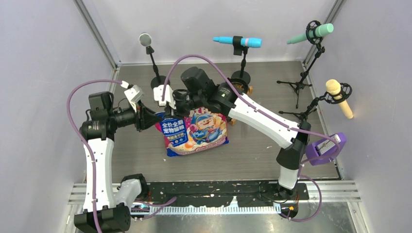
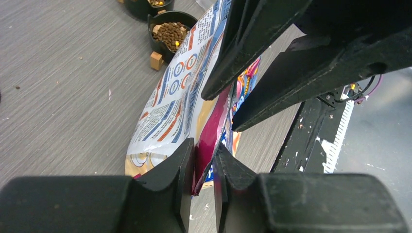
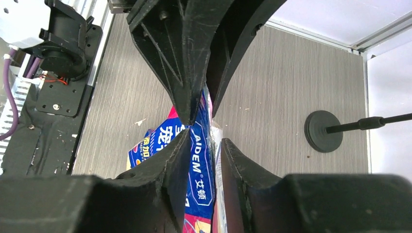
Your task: Serve the pet food
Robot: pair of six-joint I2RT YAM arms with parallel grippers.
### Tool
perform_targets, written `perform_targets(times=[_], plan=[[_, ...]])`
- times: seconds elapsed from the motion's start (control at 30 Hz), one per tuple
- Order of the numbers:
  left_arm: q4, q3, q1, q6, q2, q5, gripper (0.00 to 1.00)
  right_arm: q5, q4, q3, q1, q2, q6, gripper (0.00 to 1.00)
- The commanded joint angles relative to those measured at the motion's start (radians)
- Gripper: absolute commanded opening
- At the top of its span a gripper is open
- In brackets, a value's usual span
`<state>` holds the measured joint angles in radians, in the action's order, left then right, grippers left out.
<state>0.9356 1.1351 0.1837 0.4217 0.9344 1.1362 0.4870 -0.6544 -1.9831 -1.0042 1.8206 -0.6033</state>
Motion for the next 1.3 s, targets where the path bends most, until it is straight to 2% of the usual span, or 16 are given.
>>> perform_targets(times=[0.0,0.07,0.27,0.4,0.47,0.53,0.6,0.77,1.03,1.27], plan=[[0.010,0.022,0.001,0.007,-0.004,0.020,0.20,-0.050,-0.017,-0.061,-0.016,0.008,-0.053,0.37],[0.011,0.023,0.002,0.009,0.000,0.020,0.13,-0.065,-0.005,-0.056,-0.021,0.016,-0.066,0.37],[0.008,0.027,0.000,0.011,0.007,0.017,0.06,-0.130,0.015,-0.054,-0.023,0.046,-0.109,0.35],[0.010,0.029,0.000,0.021,0.010,0.020,0.00,-0.127,0.008,-0.055,-0.023,0.049,-0.134,0.25],[0.012,0.027,0.000,0.032,0.007,0.014,0.00,-0.125,0.002,-0.054,-0.022,0.049,-0.153,0.18],[0.004,0.020,0.000,0.039,0.000,-0.004,0.00,-0.139,-0.007,-0.053,-0.022,0.050,-0.177,0.08],[-0.034,0.013,0.000,0.020,-0.019,-0.071,0.00,-0.162,-0.023,-0.051,-0.022,0.047,-0.194,0.06],[-0.181,-0.031,0.004,-0.002,-0.095,-0.300,0.00,-0.192,-0.066,-0.009,-0.006,0.009,-0.239,0.05],[-0.180,-0.021,0.011,0.012,-0.069,-0.294,0.00,-0.283,-0.085,0.123,0.056,-0.081,-0.268,0.05],[-0.192,-0.023,0.013,0.004,-0.060,-0.298,0.00,-0.273,-0.036,0.262,0.152,-0.208,-0.262,0.05]])
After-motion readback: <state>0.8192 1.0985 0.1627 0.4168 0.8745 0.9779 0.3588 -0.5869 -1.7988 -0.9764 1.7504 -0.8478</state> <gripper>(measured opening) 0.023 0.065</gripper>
